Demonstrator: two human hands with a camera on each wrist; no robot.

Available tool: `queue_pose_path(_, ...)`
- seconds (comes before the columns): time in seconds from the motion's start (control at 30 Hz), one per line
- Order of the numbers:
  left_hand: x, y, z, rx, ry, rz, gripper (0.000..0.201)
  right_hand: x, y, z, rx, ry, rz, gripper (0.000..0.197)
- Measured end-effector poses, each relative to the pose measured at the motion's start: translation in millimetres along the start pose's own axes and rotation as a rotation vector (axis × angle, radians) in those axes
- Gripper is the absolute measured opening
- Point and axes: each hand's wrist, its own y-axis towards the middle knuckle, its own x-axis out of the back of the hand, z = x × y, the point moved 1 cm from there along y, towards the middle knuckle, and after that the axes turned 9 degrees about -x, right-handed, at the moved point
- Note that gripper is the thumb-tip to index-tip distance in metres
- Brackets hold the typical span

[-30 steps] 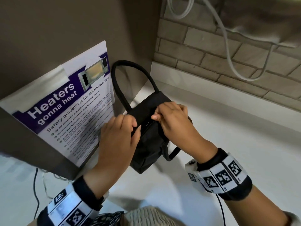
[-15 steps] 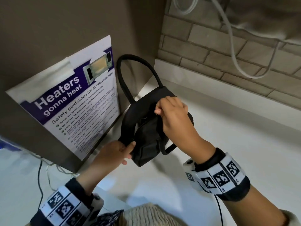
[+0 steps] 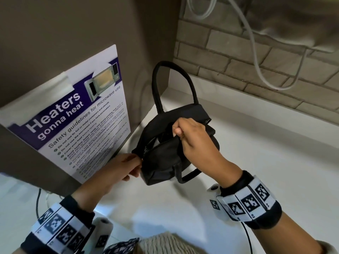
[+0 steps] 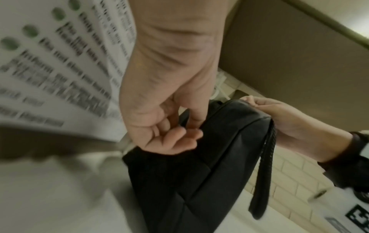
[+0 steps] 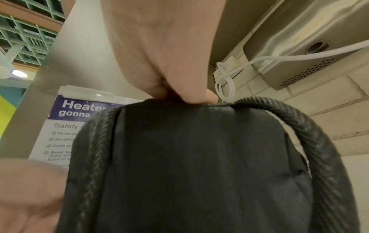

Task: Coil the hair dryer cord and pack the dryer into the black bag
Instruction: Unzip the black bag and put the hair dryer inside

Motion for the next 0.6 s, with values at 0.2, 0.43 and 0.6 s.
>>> queue_pose_path(0.2, 9, -19, -55, -0.316, 0.146, -0.037, 0.026, -7, -3, 2, 0.102, -0.219, 0.019, 0.037)
queue_pose_path(0.43, -7, -10, -77, -0.461, 0.24, -0.079, 0.033, -13, 6, 14, 0.264, -0.305, -0.117, 0.021)
queue_pose_path(0.6, 0, -4, -59, -0.64, 0.192, -0.084, 0.018, -14, 8, 6, 0.221, -0.063, -0.17, 0.012)
